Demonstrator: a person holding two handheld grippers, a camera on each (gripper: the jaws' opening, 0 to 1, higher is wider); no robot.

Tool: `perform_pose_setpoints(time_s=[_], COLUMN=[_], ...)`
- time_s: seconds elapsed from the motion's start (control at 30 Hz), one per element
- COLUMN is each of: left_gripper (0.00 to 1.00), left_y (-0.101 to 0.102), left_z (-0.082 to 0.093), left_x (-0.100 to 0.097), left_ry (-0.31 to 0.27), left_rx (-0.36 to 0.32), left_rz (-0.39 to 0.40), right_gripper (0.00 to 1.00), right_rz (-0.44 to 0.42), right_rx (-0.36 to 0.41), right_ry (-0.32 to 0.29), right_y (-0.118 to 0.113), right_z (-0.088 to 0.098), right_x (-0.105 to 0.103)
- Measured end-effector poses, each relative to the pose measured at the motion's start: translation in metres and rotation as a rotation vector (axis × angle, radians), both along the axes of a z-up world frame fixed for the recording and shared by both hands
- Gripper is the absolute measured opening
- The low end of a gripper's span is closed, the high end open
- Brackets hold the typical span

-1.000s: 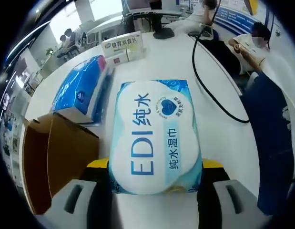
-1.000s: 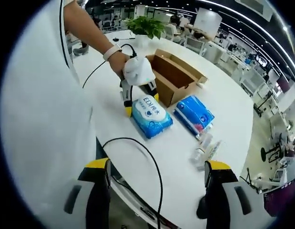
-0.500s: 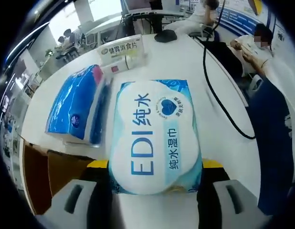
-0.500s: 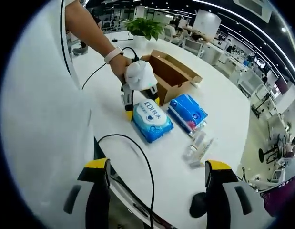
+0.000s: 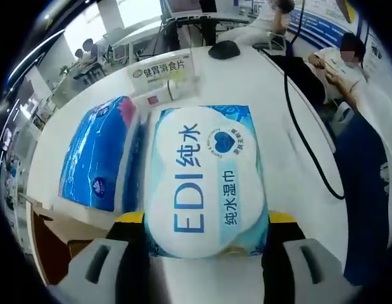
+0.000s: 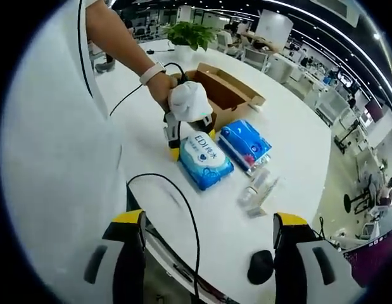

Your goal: Operate the shoe box by opening the lid, removing the specified soft item, and placing it in the target area until the item is outside and the box remains undamaged.

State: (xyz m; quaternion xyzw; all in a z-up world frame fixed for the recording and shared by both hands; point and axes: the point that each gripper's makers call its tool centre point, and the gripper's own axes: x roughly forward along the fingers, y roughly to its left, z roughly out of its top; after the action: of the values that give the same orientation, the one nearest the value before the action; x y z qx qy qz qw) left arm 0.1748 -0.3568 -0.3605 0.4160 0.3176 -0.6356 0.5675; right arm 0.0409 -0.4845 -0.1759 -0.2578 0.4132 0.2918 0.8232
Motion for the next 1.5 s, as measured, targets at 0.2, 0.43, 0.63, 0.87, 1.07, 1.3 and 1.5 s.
perform_pose_setpoints(time_s=[0.2, 0.43, 0.63, 0.87, 1.07, 1.3, 1.5], left_gripper=[0.72, 0.73, 0.73, 0.73, 0.73, 0.73, 0.73], left_y=[-0.009, -0.014, -0.018, -0.021, -0.024, -0.028, -0.028], left_z=[0.0, 0.0, 0.0, 0.0, 0.001, 0.001, 0.002], left_x=[0.001, 0.003, 0.004, 0.006, 0.007, 0.009, 0.01], left_ry=[0.0, -0.001, 0.0, 0.0, 0.004, 0.004, 0.008], left_rx=[-0.002, -0.004, -0.002, -0.002, -0.005, -0.009, -0.012], left_rz=[-0.004, -0.01, -0.016, -0.016, -0.014, -0.016, -0.02], right_gripper=[0.84, 0.85, 0.85, 0.84, 0.84, 0.84, 0.84], right_rz=[-0.012, -0.033, -0.045, -0.039, -0.037, -0.041, -0.036], right_rx=[-0.007, -0.008, -0.011, -0.01, -0.012, -0.012, -0.012], right_ry=[0.005, 0.018, 0.016, 0.018, 0.015, 0.02, 0.025], right_y=[-0.006, -0.009, -0.013, -0.012, -0.013, -0.014, -0.011], right_z=[0.001, -0.002, -0.002, -0.004, -0.003, -0.003, -0.004], right_x=[-0.002, -0.007, -0.007, -0.007, -0.005, -0.004, -0.003])
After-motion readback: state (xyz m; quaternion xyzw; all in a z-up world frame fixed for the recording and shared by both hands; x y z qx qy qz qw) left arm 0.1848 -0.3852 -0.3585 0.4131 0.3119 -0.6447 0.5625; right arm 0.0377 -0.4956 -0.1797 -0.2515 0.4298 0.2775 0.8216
